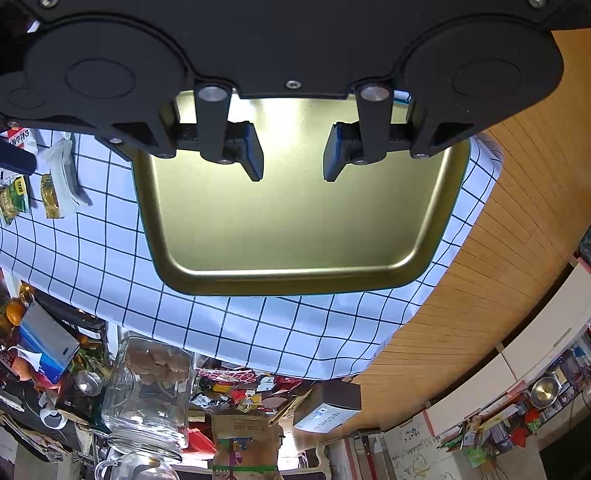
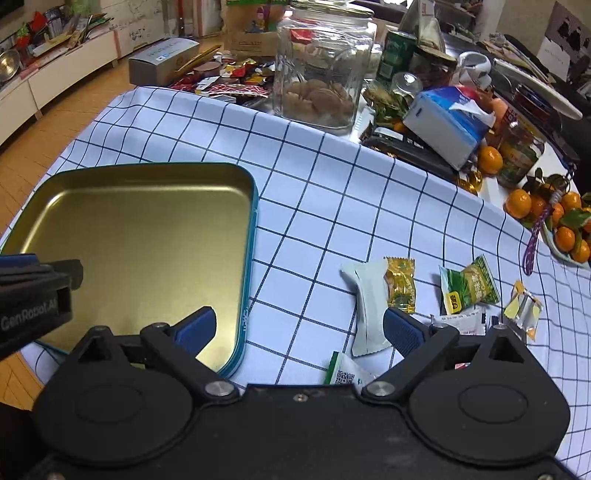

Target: Organize snacks

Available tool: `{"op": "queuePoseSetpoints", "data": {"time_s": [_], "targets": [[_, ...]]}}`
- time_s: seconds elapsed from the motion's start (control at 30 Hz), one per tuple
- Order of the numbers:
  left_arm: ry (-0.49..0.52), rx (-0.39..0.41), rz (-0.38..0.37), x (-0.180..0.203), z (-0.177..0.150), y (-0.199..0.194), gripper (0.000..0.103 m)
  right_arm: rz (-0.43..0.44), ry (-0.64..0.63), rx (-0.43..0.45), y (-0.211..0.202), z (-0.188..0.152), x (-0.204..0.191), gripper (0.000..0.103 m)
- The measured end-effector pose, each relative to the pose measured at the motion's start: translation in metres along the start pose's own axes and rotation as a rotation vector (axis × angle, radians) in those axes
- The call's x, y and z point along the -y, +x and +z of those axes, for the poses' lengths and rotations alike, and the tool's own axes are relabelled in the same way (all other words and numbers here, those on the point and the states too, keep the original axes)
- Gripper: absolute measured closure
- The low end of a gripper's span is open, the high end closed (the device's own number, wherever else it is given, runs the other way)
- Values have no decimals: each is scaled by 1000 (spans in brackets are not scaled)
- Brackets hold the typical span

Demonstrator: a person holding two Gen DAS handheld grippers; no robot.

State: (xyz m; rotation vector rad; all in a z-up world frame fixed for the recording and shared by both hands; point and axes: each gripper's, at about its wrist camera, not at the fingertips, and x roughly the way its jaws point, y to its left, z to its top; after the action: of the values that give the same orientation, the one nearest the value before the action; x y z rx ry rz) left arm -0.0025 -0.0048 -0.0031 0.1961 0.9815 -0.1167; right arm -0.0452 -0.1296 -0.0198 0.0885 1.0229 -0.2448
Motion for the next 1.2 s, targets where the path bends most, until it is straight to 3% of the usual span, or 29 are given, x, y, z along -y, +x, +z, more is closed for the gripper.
{"op": "queuePoseSetpoints", "data": {"time_s": [0.37, 0.8, 1.03, 1.2], "targets": [[-10, -5, -13, 0, 2, -2, 58, 23, 113, 23, -6, 5, 19, 1], [2, 13, -46, 14, 5, -12, 57, -17, 127, 73, -17, -3, 45, 1], [16, 32, -74, 33, 7, -20, 58, -102, 159, 264, -51, -9, 98, 0], [52, 42, -81, 53, 5, -23, 57, -128, 182, 288, -64, -12, 142, 0]]}}
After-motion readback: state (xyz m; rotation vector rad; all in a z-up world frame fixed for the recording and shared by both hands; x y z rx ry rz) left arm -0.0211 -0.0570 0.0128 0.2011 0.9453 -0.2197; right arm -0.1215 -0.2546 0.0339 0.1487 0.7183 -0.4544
